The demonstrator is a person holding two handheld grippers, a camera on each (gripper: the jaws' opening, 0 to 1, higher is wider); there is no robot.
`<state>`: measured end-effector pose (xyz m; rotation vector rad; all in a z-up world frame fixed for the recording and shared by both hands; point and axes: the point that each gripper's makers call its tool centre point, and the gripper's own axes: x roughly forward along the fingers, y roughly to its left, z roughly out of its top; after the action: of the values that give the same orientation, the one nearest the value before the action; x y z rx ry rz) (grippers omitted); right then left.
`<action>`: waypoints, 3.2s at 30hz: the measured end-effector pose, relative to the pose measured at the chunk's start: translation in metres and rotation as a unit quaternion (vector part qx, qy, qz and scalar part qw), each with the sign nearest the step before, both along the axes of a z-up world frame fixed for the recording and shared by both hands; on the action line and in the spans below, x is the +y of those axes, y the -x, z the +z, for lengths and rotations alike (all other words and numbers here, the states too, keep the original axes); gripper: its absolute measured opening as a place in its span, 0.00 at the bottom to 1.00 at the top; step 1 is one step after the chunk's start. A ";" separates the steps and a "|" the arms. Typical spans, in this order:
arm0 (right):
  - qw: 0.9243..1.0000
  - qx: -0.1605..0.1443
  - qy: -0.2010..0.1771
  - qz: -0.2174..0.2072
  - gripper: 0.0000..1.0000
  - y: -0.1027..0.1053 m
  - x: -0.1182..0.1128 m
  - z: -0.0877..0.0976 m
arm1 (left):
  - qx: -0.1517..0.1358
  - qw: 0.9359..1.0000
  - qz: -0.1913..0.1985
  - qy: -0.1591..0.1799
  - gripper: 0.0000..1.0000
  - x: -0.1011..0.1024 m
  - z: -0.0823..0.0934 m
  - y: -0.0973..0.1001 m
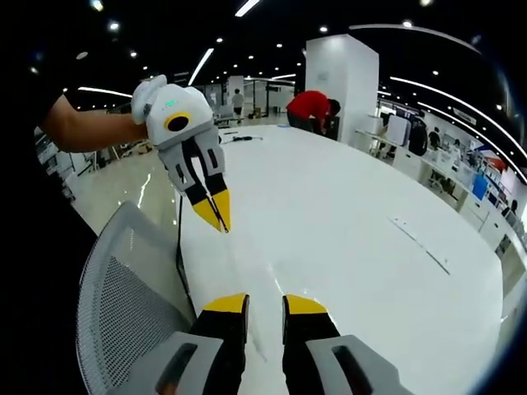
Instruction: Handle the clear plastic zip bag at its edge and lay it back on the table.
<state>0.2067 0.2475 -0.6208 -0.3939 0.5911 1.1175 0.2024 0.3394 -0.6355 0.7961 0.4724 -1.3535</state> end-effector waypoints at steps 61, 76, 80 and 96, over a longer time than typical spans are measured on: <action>0.999 0.041 0.005 0.013 0.00 0.013 0.024 -0.028 | -0.016 0.998 -0.011 0.058 0.07 -0.034 0.039 -0.006; 0.999 0.045 0.009 0.010 0.00 0.012 0.023 -0.028 | -0.019 0.998 -0.051 0.041 0.07 -0.050 0.040 0.009; 0.999 0.049 0.007 0.008 0.00 0.013 0.024 -0.028 | -0.019 0.997 -0.059 0.038 0.07 -0.054 0.038 0.013; 0.998 0.055 0.010 0.010 0.00 0.016 0.028 -0.024 | -0.021 0.995 -0.098 0.012 0.06 -0.074 0.018 0.030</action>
<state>0.1905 0.2753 -0.6444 -0.3576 0.6963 1.1585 0.1728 0.2654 -0.6173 0.8671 0.3511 -1.5178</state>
